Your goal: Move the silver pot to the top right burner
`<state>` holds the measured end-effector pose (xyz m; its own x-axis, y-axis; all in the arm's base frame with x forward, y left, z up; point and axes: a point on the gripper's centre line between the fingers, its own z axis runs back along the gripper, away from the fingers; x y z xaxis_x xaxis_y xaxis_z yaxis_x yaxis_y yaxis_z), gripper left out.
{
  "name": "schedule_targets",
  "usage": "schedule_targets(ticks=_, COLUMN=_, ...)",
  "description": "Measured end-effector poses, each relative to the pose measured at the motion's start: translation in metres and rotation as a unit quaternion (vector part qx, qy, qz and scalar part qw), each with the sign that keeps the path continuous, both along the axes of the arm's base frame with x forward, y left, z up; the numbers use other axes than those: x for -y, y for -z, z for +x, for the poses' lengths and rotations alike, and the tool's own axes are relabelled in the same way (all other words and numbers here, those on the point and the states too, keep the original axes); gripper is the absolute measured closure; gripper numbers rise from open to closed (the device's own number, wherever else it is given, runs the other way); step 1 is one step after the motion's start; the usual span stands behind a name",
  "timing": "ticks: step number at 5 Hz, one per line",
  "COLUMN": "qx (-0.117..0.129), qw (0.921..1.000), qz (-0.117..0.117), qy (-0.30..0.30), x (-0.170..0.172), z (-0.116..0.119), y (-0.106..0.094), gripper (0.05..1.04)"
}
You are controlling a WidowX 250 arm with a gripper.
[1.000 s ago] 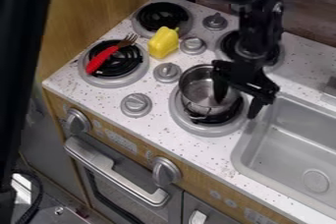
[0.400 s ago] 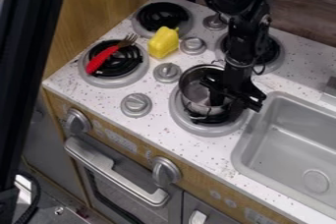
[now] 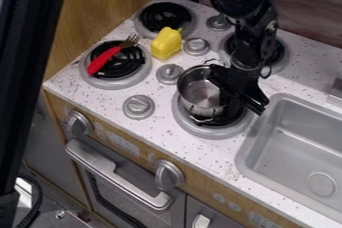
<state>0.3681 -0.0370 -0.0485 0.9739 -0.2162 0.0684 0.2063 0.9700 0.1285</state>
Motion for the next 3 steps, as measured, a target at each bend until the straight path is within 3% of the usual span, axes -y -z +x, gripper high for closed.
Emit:
schedule_targets(ticks=1, qx=0.036, qw=0.9978, qz=0.011, qy=0.055, x=0.002, z=0.018, y=-0.007, gripper=1.012)
schedule_targets(ticks=2, qx=0.078, qw=0.9898, qz=0.036, qy=0.114, x=0.006, z=0.05, y=-0.023, gripper=1.014)
schedule_targets(ticks=3, qx=0.089, qw=0.9845, qz=0.054, qy=0.141, x=0.009, z=0.076, y=-0.025, gripper=1.014)
